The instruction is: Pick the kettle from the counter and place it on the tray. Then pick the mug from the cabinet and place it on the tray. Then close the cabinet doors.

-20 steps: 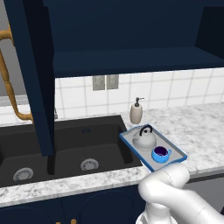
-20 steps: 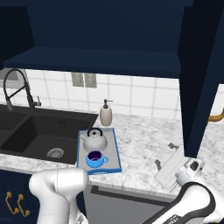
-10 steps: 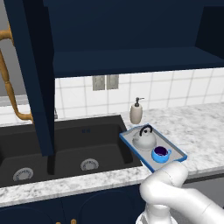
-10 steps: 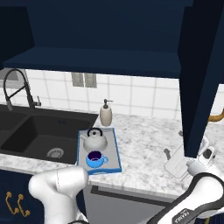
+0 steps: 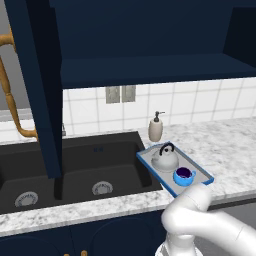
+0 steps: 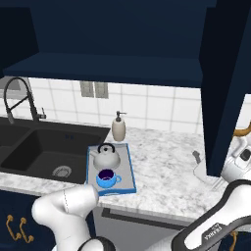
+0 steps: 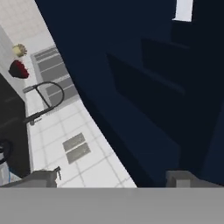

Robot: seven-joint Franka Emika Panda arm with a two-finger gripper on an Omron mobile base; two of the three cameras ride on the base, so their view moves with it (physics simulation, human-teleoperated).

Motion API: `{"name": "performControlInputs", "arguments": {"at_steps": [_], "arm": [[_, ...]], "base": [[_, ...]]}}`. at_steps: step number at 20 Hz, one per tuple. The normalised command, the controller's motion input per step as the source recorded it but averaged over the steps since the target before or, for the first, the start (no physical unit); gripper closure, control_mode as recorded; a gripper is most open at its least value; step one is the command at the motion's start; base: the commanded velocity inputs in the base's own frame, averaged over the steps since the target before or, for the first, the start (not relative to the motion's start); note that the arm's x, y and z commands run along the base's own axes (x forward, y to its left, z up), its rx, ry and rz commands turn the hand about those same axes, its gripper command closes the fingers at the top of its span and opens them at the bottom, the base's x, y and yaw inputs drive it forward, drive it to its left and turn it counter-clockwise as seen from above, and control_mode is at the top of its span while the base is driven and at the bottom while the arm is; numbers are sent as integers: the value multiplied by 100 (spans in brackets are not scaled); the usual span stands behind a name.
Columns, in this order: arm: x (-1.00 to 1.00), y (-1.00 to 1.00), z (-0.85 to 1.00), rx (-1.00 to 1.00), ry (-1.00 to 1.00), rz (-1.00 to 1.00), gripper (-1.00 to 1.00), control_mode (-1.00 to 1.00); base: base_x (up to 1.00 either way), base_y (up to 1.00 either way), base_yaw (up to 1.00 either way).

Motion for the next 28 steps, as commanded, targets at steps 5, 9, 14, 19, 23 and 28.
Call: {"name": "performControlInputs", "arguments": {"at_steps": [5,9,14,19,23,28], "arm": [[3,11,64,-19,-17,0,-100,-100],[14,40,57,-23,-11,0,-100,-100],[40,66,39,-18,-6,-4,-100,-100],[70,83,22,-12,-3,-8,-100,-100],[81,86,21,-10,-2,-13,-100,-100],[85,84,21,-6,0,-17,-100,-100]], "base": [[0,0,0],[0,0,0],[0,0,0],[0,0,0],[0,0,0],[0,0,0]]}}
